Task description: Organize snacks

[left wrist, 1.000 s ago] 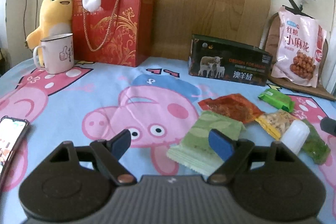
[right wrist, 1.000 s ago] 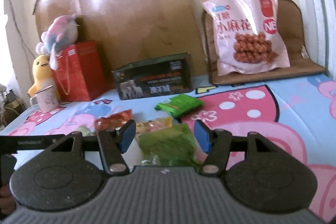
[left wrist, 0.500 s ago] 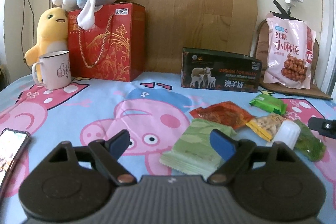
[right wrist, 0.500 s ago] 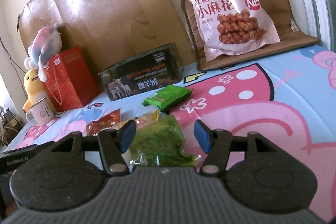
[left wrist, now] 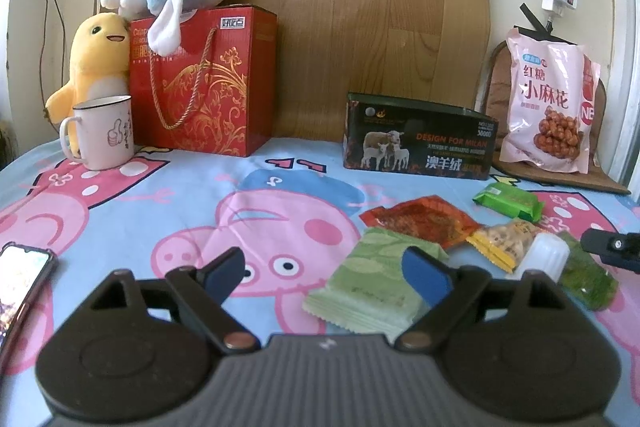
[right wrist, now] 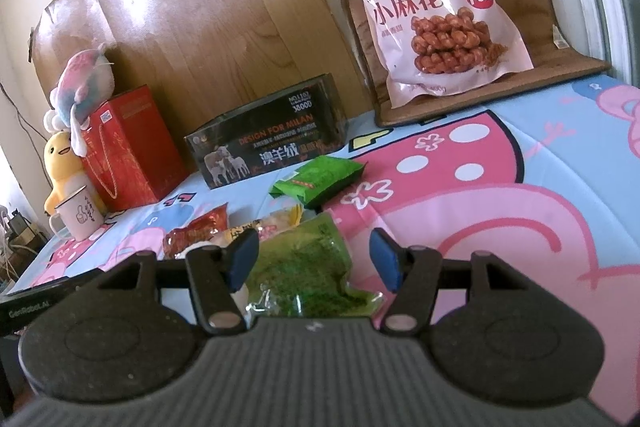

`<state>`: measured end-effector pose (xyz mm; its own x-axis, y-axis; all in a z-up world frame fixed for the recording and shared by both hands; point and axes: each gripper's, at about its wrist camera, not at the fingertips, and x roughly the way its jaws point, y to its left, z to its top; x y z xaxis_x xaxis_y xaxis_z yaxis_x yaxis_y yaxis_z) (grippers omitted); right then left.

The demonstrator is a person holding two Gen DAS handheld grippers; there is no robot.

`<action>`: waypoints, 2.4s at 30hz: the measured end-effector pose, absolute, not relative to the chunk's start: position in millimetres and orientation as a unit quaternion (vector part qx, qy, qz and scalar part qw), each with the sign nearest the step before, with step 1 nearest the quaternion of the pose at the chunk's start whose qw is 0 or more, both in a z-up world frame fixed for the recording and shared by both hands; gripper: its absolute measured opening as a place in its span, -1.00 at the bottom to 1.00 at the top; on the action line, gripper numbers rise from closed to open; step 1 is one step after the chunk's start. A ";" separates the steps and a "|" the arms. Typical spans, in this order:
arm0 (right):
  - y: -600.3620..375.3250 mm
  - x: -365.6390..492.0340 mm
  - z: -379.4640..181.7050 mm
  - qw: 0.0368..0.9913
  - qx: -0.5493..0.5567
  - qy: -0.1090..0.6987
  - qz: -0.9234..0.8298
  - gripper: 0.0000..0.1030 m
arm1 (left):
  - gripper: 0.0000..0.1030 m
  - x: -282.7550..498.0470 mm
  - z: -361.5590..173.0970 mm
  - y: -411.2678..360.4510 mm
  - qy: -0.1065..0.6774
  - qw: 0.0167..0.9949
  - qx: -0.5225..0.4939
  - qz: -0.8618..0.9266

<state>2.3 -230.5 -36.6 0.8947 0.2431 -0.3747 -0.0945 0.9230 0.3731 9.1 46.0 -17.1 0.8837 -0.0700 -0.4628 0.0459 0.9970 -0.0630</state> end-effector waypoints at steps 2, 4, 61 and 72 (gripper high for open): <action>-230.8 2.8 -36.8 0.957 0.177 0.213 0.087 0.24 | 0.73 9.3 -17.1 46.5 0.240 0.970 -0.026 -0.031; -230.6 3.1 -36.8 0.957 0.176 0.214 0.087 0.24 | 0.75 9.9 -17.0 47.0 0.240 0.970 -0.027 -0.032; -261.6 130.6 -33.1 0.884 0.276 0.349 0.142 0.17 | 0.77 16.2 -19.4 59.1 0.254 0.963 -0.076 -0.037; -182.4 138.0 6.6 0.910 0.117 0.327 0.228 -0.79 | 0.77 13.2 -18.3 67.6 0.243 0.964 -0.102 -0.039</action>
